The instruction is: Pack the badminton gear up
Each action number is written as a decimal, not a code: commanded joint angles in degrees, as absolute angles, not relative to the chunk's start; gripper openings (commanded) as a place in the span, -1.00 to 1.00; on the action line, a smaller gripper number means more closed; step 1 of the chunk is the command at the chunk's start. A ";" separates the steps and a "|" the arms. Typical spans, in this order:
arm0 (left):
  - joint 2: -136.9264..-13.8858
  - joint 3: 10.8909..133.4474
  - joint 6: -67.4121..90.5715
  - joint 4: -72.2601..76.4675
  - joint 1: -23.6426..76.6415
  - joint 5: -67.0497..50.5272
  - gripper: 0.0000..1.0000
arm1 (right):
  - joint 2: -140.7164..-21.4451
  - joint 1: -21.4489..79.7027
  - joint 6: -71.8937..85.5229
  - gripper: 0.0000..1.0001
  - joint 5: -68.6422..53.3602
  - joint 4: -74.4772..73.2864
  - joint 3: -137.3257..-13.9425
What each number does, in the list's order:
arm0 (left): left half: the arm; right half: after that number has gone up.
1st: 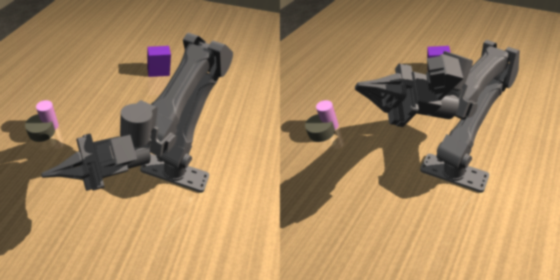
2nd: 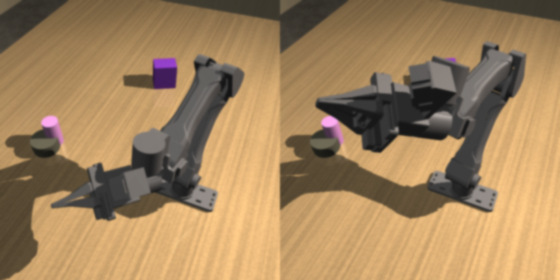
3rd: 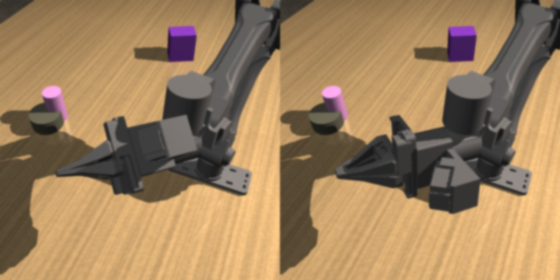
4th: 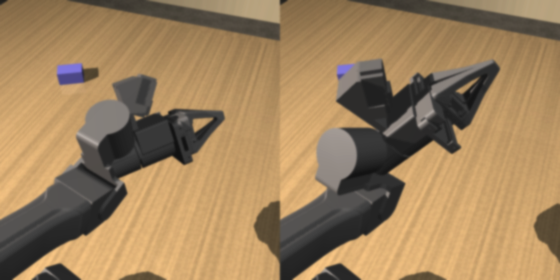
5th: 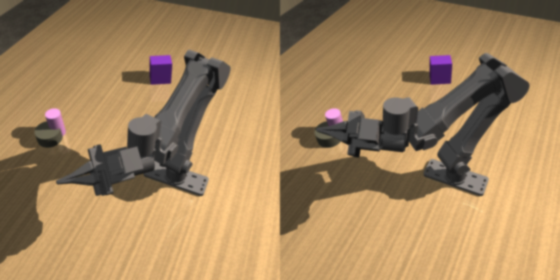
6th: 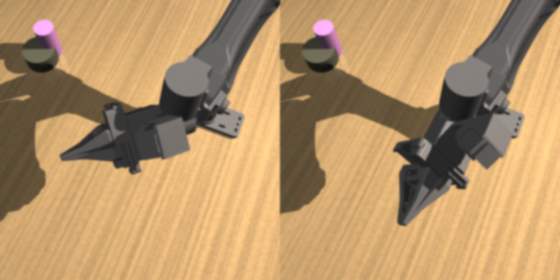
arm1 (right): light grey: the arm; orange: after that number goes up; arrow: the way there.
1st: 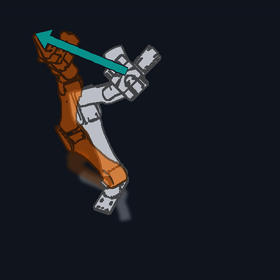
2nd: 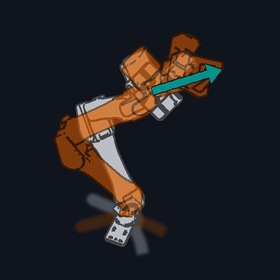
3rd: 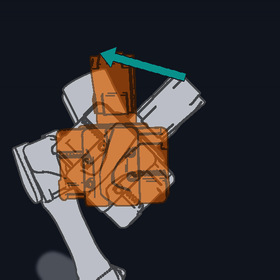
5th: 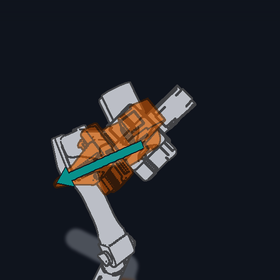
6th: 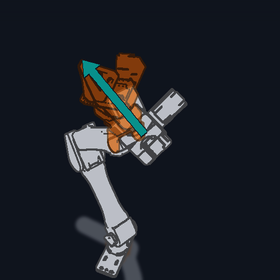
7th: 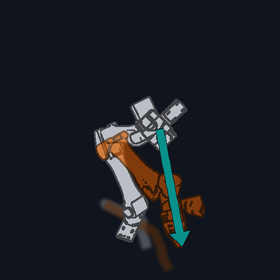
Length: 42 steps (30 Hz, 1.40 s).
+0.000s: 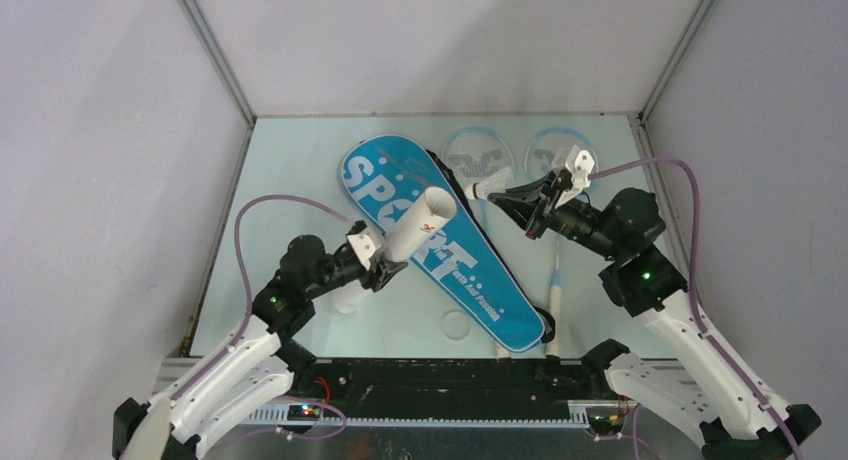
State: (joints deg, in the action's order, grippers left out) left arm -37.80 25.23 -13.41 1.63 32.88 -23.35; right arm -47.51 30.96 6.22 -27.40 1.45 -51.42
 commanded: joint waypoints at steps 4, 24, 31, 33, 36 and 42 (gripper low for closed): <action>-41.67 30.73 -20.10 -0.38 33.13 -30.47 -0.18 | -55.61 33.90 -9.06 -1.00 -47.63 -6.03 -63.15; -42.47 29.58 -20.02 -0.26 33.13 -30.77 -0.20 | -53.66 37.21 -12.79 -1.00 -30.27 -7.92 -65.20; -42.65 29.72 -21.17 -0.27 33.13 -30.96 -0.20 | -52.79 37.01 -13.04 -1.00 -35.14 -8.71 -64.47; -42.60 29.70 -21.56 -0.52 33.16 -31.17 -0.20 | -52.56 37.22 -13.98 -1.00 -32.68 -11.19 -64.47; -42.80 29.85 -21.80 -1.43 33.14 -32.02 -0.21 | -52.42 37.29 -15.89 -1.00 -28.96 -13.49 -64.44; -42.31 29.55 -22.28 -2.18 33.18 -32.57 -0.21 | -54.19 37.29 -20.46 -1.00 -36.04 -17.90 -64.73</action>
